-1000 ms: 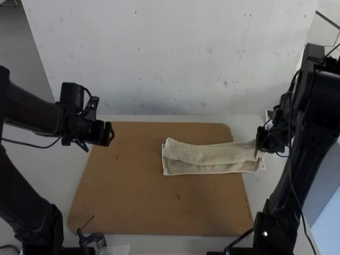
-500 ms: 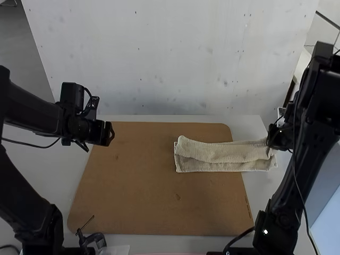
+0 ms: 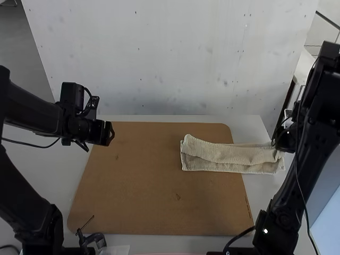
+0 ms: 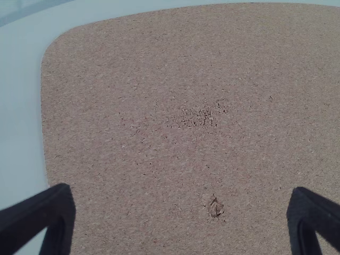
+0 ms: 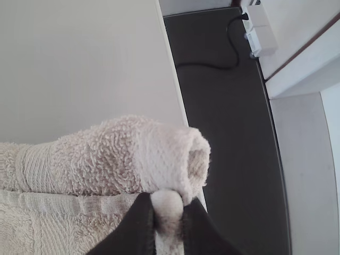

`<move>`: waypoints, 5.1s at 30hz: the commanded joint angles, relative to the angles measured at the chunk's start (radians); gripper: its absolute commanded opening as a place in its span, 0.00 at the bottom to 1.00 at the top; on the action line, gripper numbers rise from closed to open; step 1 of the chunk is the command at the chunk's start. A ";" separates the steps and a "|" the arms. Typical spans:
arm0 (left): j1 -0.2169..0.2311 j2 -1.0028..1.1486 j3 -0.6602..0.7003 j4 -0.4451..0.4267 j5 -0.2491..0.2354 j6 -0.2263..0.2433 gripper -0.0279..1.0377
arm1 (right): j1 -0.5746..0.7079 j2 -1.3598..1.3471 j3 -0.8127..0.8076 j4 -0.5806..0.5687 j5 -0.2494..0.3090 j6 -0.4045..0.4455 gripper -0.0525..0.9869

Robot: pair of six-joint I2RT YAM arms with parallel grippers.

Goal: Fold the towel.

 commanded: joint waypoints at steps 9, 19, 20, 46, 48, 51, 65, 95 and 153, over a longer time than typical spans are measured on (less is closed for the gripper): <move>-0.010 0.012 -0.012 0.011 0.003 -0.008 0.86 | 0.163 -0.179 0.084 -0.135 0.005 0.089 0.07; -0.010 0.012 -0.012 0.011 0.002 -0.008 0.86 | 0.393 -0.256 0.080 -0.211 0.013 0.220 0.07; -0.010 0.012 -0.012 0.011 0.002 -0.008 0.86 | 0.410 -0.259 0.078 -0.216 0.016 0.232 0.07; -0.010 0.010 -0.015 0.013 0.003 -0.010 0.85 | 0.890 -0.151 -0.001 -0.152 0.152 0.444 0.07; -0.010 0.010 -0.015 0.013 0.003 -0.010 0.85 | 0.909 -0.133 -0.005 -0.129 0.156 0.455 0.07; -0.010 0.010 -0.015 0.014 0.005 -0.010 0.86 | 0.932 -0.110 -0.005 -0.098 0.163 0.471 0.07; -0.012 0.016 -0.018 0.020 0.007 -0.010 0.85 | 0.989 -0.036 0.046 -0.056 0.188 0.544 0.07; -0.017 0.016 -0.023 0.028 0.007 -0.011 0.85 | 1.027 -0.084 0.049 -0.032 0.024 0.703 0.37; -0.017 0.013 -0.028 0.039 0.007 -0.013 0.85 | 1.128 -0.042 -0.001 -0.029 0.093 0.685 0.07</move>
